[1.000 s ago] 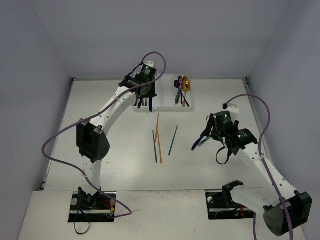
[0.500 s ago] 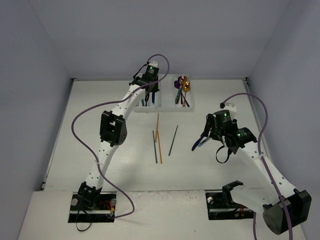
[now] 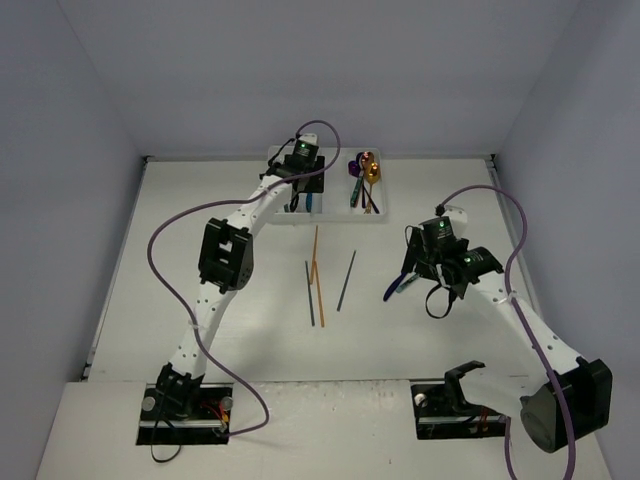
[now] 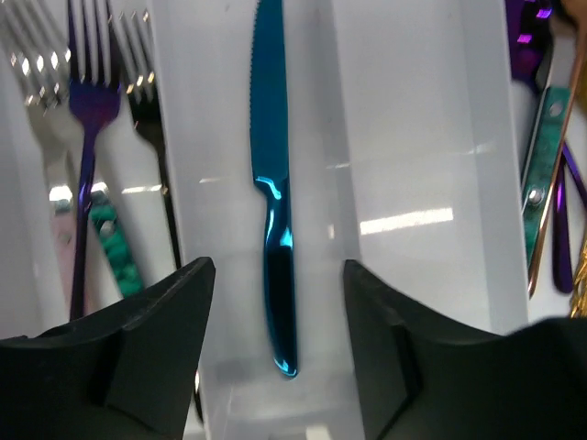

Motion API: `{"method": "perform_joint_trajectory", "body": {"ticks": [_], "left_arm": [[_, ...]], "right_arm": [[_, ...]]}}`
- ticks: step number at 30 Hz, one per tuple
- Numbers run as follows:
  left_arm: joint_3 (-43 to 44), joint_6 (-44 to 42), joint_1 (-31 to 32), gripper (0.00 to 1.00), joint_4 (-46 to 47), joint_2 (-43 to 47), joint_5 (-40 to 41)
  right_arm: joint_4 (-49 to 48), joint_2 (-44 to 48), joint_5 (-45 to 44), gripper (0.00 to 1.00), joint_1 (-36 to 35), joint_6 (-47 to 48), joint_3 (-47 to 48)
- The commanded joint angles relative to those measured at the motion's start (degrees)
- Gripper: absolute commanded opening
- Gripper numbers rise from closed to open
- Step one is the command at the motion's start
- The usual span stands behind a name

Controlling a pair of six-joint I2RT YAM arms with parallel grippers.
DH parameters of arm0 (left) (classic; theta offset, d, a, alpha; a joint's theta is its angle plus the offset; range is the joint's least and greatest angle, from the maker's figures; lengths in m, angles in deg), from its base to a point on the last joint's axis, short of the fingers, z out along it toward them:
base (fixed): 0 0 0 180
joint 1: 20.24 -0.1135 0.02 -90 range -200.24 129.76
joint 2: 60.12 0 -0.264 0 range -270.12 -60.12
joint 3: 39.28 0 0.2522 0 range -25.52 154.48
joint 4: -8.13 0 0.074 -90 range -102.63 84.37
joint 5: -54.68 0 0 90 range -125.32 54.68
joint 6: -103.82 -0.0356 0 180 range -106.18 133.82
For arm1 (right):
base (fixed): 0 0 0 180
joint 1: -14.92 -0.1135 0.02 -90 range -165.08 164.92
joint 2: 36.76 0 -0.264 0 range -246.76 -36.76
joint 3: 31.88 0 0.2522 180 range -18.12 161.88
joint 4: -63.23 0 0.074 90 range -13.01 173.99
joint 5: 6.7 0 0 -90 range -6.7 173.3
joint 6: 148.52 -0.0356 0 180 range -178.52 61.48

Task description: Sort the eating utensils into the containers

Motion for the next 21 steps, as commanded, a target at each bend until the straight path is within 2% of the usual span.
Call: {"method": "perform_joint_trajectory", "body": {"ticks": [1, 6, 13, 21], "left_arm": [[-4.0, -1.0, 0.0, 0.59, 1.0, 15.5, -0.6], [-16.6, -1.2, 0.6, 0.59, -4.2, 30.1, -1.8], [-39.0, 0.0, 1.2, 0.59, -7.0, 50.6, -5.8], [-57.4, 1.0, 1.7, 0.59, -12.3, 71.5, -9.6]], "right_arm": [[-1.2, -4.2, -3.2, 0.67, 1.3, -4.7, 3.1], [-1.3, -10.0, -4.5, 0.67, 5.5, -7.2, 4.0], [-3.4, -17.0, -2.5, 0.65, 10.9, -9.8, 5.6], [-7.4, -25.6, 0.0, 0.63, 11.3, -12.7, 7.1]]}}
